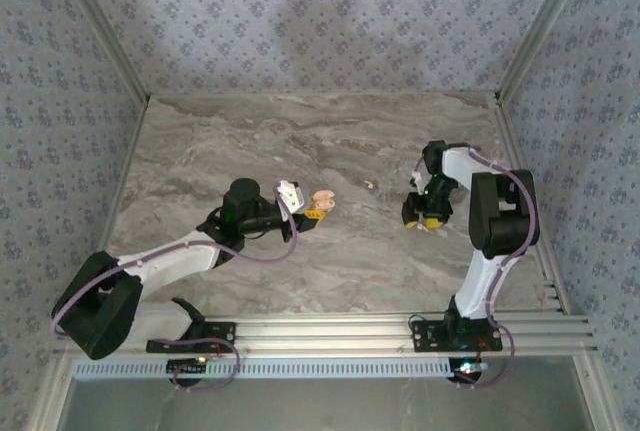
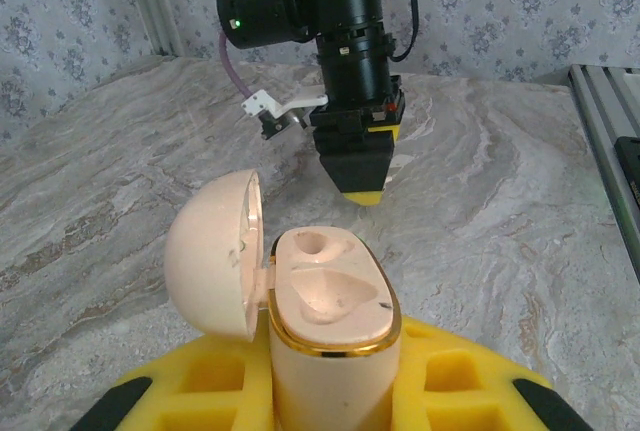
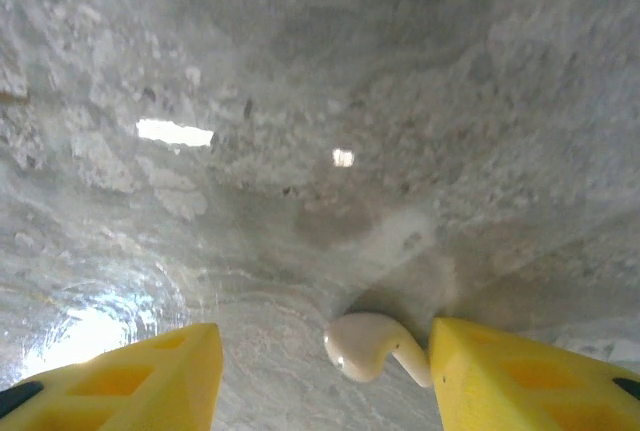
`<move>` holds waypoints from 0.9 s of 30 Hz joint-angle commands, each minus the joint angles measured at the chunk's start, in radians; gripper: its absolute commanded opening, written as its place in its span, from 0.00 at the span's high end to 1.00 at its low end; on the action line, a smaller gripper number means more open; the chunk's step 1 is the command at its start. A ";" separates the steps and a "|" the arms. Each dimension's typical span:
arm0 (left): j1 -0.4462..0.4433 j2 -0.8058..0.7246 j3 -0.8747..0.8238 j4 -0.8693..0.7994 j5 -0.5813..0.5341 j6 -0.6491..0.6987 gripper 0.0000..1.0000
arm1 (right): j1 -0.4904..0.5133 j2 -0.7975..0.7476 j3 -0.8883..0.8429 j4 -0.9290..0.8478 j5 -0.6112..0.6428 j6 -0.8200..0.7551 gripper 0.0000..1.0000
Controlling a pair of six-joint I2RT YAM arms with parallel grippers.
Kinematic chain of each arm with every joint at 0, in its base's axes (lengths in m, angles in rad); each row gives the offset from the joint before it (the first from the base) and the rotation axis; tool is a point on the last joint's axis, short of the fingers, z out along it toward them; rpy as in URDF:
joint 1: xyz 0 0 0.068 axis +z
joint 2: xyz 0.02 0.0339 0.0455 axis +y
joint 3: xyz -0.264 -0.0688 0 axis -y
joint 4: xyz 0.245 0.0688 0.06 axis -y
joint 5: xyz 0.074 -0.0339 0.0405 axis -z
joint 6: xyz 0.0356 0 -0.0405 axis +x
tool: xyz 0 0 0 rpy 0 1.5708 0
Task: Insert wireless bluetooth earbuds into charging case
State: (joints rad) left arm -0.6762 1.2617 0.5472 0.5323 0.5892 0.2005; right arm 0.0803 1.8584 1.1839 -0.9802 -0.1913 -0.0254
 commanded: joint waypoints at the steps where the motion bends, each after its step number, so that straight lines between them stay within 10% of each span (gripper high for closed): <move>1: -0.006 -0.022 -0.001 0.005 0.012 0.015 0.84 | 0.011 -0.033 -0.039 -0.061 -0.046 0.035 0.42; 27: -0.007 -0.031 -0.004 -0.018 0.037 0.050 0.84 | 0.053 -0.004 0.115 -0.142 0.124 0.074 0.52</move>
State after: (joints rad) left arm -0.6765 1.2522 0.5468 0.5179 0.6048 0.2279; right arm 0.1192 1.8217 1.2800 -1.1172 -0.0727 0.0376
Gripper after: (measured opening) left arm 0.227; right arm 0.481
